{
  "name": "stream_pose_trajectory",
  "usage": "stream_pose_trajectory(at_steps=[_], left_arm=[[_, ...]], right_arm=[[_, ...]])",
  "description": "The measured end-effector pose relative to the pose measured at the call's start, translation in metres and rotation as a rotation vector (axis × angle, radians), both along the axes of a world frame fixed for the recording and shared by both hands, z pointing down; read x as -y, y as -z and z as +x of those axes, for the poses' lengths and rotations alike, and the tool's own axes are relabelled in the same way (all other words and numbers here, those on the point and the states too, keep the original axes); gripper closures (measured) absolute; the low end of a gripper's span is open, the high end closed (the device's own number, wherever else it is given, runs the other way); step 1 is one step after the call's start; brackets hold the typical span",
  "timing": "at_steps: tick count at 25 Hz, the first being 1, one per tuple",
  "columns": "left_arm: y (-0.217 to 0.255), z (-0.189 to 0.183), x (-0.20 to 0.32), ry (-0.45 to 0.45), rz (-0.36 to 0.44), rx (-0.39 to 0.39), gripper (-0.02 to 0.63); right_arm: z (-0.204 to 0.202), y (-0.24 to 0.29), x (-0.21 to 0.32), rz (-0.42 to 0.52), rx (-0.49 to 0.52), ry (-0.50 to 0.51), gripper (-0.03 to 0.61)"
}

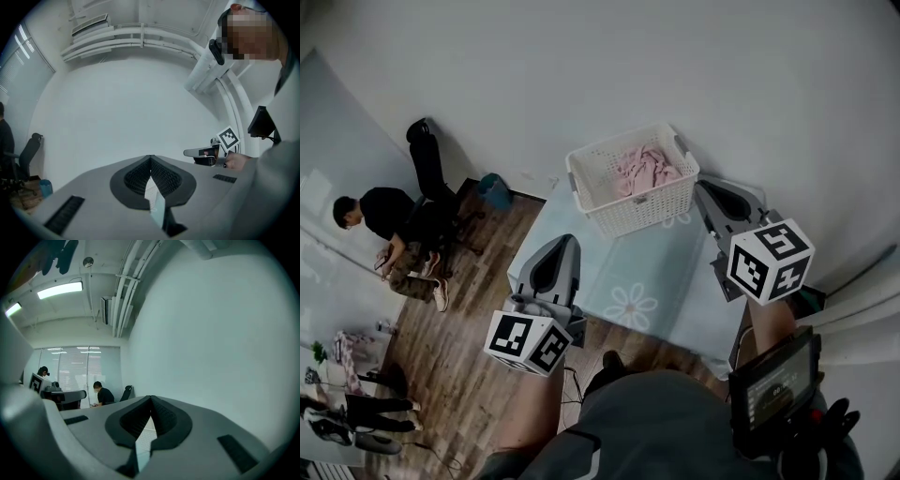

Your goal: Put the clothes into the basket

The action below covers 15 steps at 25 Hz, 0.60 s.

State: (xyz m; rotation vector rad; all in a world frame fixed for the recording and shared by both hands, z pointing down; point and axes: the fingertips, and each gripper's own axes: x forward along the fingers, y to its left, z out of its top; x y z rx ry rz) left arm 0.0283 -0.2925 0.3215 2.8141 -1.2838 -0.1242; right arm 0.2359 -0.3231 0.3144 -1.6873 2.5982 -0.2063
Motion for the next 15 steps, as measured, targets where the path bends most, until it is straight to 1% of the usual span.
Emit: stream_pose_trajectory(at_steps=[4,10,15], left_arm=[[0.010,-0.018,-0.007,-0.002,0.017,-0.028,0.606],[0.015,-0.039,-0.002,-0.068,0.001,0.000,0.606],[0.017,-0.051,0.009,-0.105,-0.015,-0.014,0.606]], right_arm=[[-0.010,0.011,-0.016,0.011,0.014,-0.043,0.565],[-0.033,0.021,-0.029,0.014,0.031,-0.098,0.565],[-0.040,0.025,-0.033,0.019,0.020,-0.176,0.565]])
